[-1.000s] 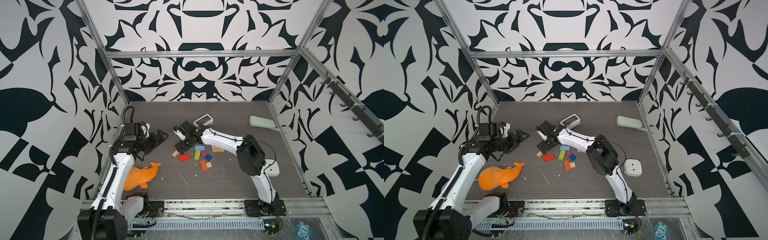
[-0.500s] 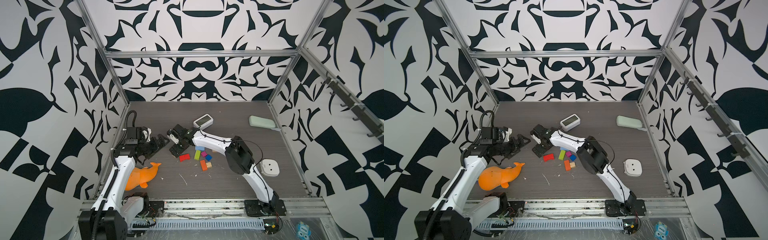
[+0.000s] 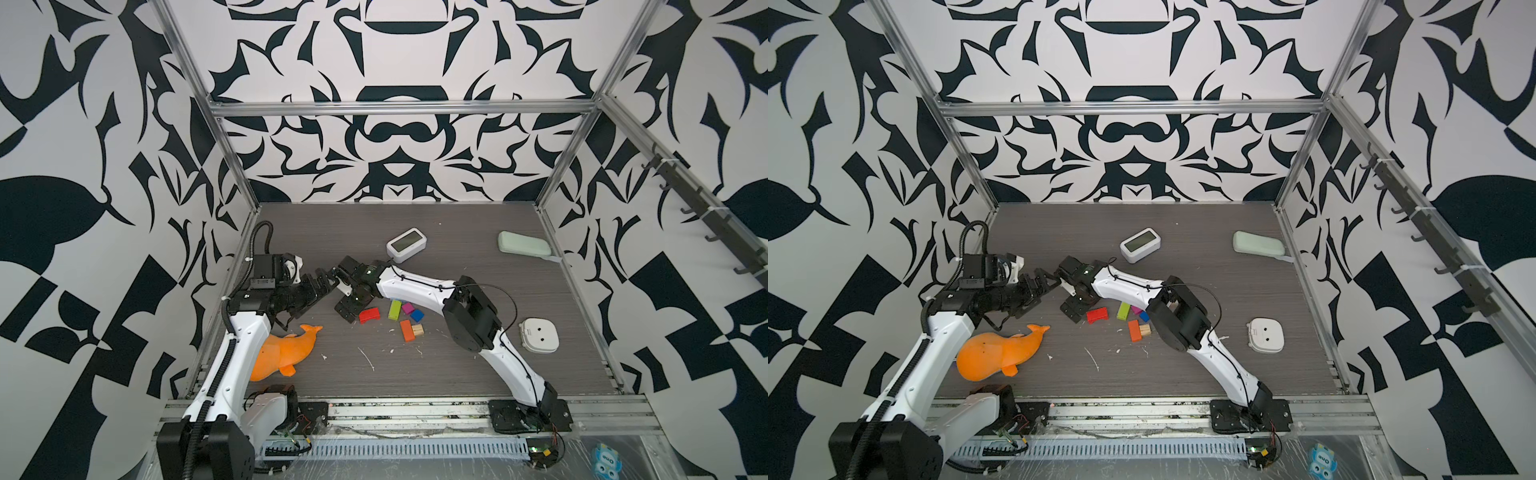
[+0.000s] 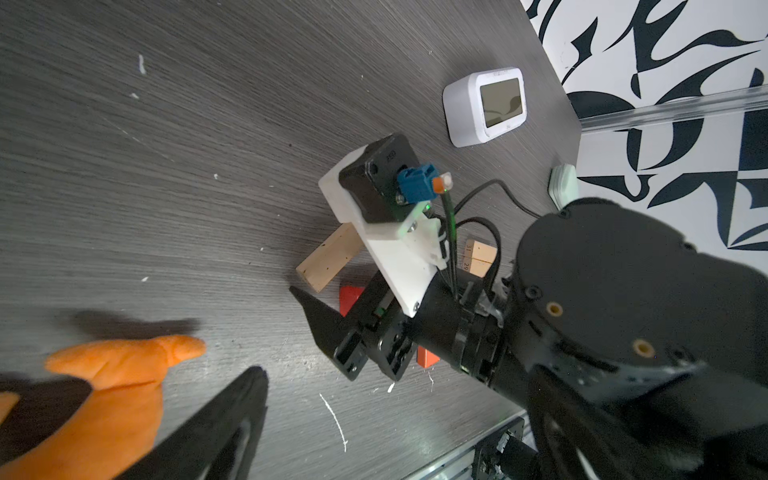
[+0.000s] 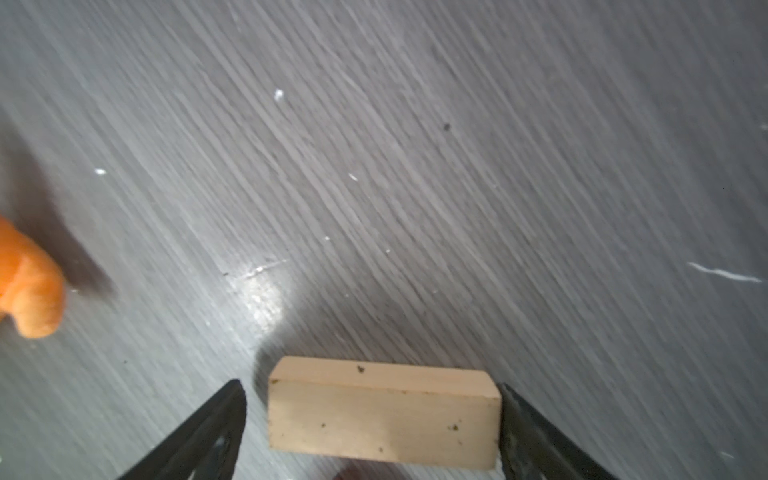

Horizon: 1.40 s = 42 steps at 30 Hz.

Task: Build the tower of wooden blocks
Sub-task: 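Reach the right gripper near the orange fish and grasp a plain wood block, then carry the held wood block with the right gripper back to the block pair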

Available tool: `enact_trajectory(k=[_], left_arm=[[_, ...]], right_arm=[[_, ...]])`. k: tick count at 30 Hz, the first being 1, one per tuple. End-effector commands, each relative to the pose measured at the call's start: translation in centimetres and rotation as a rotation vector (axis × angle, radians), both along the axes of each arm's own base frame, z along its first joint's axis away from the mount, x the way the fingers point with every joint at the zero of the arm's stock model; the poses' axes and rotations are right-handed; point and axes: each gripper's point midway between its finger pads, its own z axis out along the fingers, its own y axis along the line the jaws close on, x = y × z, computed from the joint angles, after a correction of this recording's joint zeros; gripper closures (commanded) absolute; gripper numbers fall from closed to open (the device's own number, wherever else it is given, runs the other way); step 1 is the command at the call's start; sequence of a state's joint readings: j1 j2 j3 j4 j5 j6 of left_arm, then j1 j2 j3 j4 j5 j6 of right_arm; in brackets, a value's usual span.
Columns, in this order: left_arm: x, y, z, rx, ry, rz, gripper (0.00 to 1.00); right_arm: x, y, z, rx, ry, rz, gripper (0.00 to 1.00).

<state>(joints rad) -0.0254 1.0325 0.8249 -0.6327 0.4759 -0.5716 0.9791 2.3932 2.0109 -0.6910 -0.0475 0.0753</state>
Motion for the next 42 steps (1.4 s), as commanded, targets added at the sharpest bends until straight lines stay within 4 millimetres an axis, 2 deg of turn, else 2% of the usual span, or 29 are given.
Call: enact_trajectory(k=[1,11,18,21,27,33,39,42], left_arm=[[-0.8,-0.1,-0.4,-0.004,0.019,-0.015,0.0],[-0.9,0.0,-0.8,0.001,0.027,-0.016,0.0],[-0.9,0.0,-1.2,0.011,0.026,-0.027,0.01],[-0.7,0.2,-1.3,0.025,0.019,-0.022,0.01],[-0.5,-0.4,-1.3,-0.007,0.015,-0.047,0.0],[-0.3,-0.7,-1.4,-0.026,0.02,-0.057,0.0],[0.2,-1.5,-0.6,-0.023,-0.023,-0.064,0.01],[0.5,-2.1,-0.1,-0.001,-0.056,-0.081,0.0]], right_arm=[[0.7,0.2,1.3,-0.004,-0.047,-0.018,0.07],[1.0,-0.5,1.0,-0.033,-0.067,-0.042,0.13],[1.6,-0.2,2.2,0.015,-0.063,-0.098,0.21],[2.5,-0.6,3.2,0.029,-0.069,-0.161,0.24],[4.7,-3.0,5.7,0.069,-0.075,-0.325,0.26],[5.2,-6.1,8.3,0.088,-0.082,-0.457,0.27],[4.2,-9.9,10.6,0.08,-0.078,-0.56,0.27],[3.2,-11.7,11.0,0.067,-0.082,-0.592,0.27]])
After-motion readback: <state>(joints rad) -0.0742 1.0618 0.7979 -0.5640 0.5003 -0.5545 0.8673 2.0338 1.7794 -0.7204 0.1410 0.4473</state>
